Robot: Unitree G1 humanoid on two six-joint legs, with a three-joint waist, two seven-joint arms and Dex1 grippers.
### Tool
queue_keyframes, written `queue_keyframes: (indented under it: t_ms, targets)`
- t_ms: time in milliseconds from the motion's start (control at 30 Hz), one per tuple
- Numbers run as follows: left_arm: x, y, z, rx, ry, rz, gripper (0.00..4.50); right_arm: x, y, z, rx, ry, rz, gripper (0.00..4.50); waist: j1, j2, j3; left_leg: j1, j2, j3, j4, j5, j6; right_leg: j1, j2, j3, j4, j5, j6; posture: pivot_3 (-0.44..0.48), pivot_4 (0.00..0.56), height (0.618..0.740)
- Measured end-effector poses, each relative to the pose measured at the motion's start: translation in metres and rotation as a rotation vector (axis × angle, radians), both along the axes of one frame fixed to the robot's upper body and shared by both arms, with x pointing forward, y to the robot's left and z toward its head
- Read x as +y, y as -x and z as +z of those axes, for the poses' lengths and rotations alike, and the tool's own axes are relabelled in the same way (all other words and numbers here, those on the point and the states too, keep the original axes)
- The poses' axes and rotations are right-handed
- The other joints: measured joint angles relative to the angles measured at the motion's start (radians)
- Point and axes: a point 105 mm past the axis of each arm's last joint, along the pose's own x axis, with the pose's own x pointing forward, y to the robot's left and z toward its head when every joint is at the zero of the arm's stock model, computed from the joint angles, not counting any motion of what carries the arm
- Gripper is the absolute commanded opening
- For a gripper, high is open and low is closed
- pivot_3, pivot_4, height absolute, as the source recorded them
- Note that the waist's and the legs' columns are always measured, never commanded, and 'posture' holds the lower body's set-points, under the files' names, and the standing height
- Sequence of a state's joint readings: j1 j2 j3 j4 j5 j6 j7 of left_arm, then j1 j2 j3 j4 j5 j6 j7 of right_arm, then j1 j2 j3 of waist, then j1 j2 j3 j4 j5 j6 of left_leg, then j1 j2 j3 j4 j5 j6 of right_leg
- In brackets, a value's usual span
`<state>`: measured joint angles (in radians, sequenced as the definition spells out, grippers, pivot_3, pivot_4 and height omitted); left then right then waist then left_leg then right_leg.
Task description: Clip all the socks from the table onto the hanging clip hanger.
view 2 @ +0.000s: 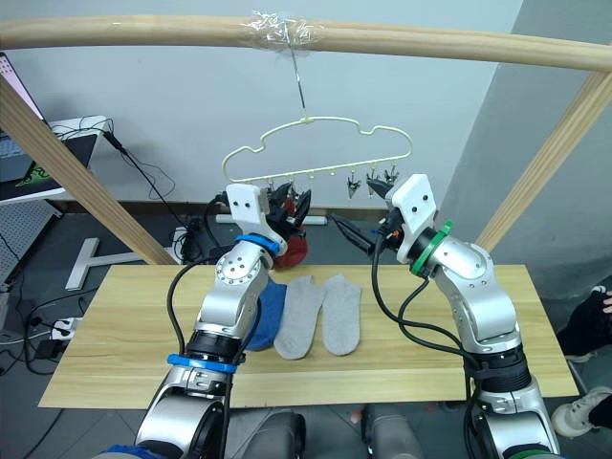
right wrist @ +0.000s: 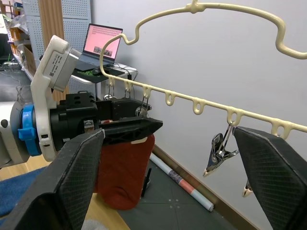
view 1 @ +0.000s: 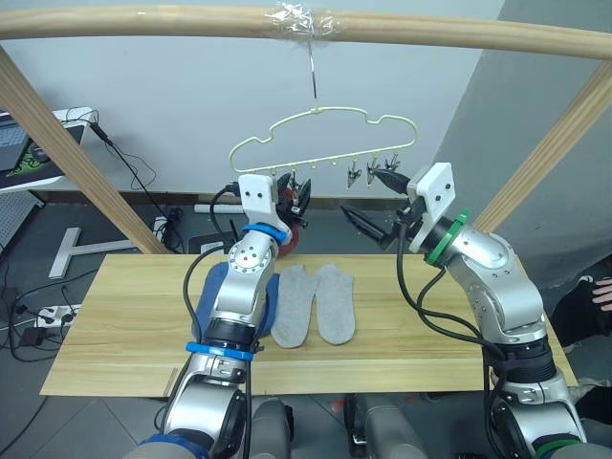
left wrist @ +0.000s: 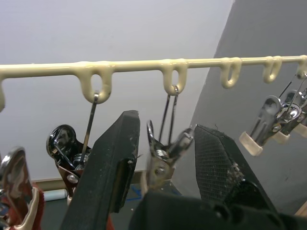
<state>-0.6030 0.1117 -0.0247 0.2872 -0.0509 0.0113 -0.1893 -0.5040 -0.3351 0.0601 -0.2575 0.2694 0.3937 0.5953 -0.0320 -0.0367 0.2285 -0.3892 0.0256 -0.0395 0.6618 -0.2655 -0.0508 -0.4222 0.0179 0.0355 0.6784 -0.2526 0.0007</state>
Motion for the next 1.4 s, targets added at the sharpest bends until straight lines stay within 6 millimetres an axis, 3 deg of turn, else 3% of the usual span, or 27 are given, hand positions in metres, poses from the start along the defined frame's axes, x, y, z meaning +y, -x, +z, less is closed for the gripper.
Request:
queue_keyframes:
  t_ms: [1333,1400]
  targets:
    - [0.0018,0.0011,0.0037,-0.044,-0.039,0.03,2.1,0.0003,0.0008,0.001,0.009,-0.013,0.013,4.5,0.0,0.0,0.0,0.0,0.0,0.0,0.0,0.0,0.0,0.0,0.0,0.0,0.001,0.001,-0.001,-0.053,0.188,0.74]
    - [0.0018,0.0011,0.0037,-0.044,-0.039,0.03,1.74,0.0003,0.0008,0.001,0.009,-0.013,0.013,4.5,0.0,0.0,0.0,0.0,0.0,0.0,0.0,0.0,0.0,0.0,0.0,0.0,0.001,0.001,-0.001,-0.054,0.191,0.74]
